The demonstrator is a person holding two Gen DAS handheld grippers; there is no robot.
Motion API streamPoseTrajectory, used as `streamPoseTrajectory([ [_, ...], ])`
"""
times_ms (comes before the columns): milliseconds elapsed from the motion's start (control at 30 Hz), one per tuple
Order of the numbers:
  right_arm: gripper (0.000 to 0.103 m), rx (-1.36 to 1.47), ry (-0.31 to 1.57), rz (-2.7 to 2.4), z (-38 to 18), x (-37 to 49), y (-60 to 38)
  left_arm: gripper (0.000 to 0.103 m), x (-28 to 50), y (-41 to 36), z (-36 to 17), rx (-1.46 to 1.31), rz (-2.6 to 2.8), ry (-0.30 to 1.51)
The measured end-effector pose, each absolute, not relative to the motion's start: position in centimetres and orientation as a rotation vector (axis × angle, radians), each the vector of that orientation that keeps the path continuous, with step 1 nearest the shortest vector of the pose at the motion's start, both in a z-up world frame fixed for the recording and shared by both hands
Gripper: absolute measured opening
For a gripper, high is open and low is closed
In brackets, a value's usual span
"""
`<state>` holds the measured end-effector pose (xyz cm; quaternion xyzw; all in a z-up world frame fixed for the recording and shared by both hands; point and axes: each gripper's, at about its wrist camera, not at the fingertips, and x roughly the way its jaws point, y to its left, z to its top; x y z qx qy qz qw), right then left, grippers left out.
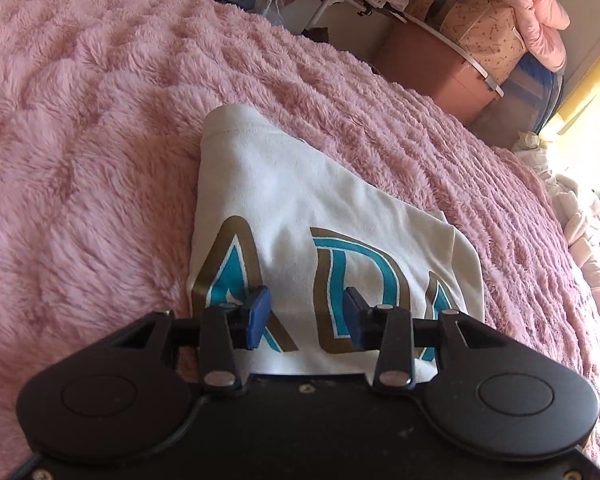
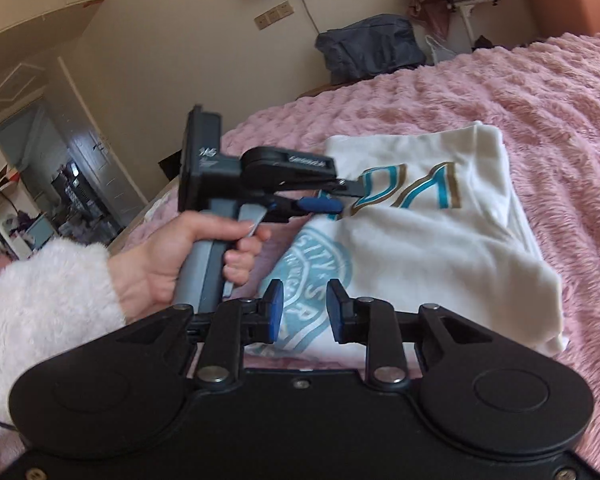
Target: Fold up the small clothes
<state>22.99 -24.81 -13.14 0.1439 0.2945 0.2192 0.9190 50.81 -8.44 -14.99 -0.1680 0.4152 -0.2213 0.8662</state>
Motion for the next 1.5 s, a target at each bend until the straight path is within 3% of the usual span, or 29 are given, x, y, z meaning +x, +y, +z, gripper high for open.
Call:
streamPoseTrajectory([
  [300, 0.026, -0.042, 0.6, 0.483, -16.3, 20.8, -16.2, 0.041, 50.5, -7.4, -13.3, -0.369, -0.482, 0.87],
  [433, 0.027, -0.049, 0.592, 0.426, -17.1, 22.1, -15.6, 0.041, 50.8, -7.4, -13.2, -0.368, -0.48, 0.87],
  [600, 0.038, -0.034, 0.615, 0.409, -17.8, 23.2, -14.4, 0.041, 51.0, -7.6, -13.6, -0.356, -0.48, 0.877],
  [700, 0.009, -0.01, 0.592, 0.4, -17.5, 22.7, -14.1, 0.041, 51.3, -7.8, -13.8, -0.343, -0.48, 0.883],
  [1033, 0.006, 0.086, 0.66, 0.401, -18.2, 23.1, -15.2, 0.041, 50.1, -7.4, -13.0, -0.347, -0.51, 0.865],
  [1300, 0.006, 0.088, 0.475, 0.285, -11.8, 19.5, -22.7, 0.041, 40.3, -4.2, -11.0, -0.392, -0.622, 0.797],
  [1500, 0.007, 0.13, 0.54, 0.1, -13.3, 22.1, -28.9, 0.042, 34.2, -4.3, -12.6, -0.439, -0.662, 0.834],
])
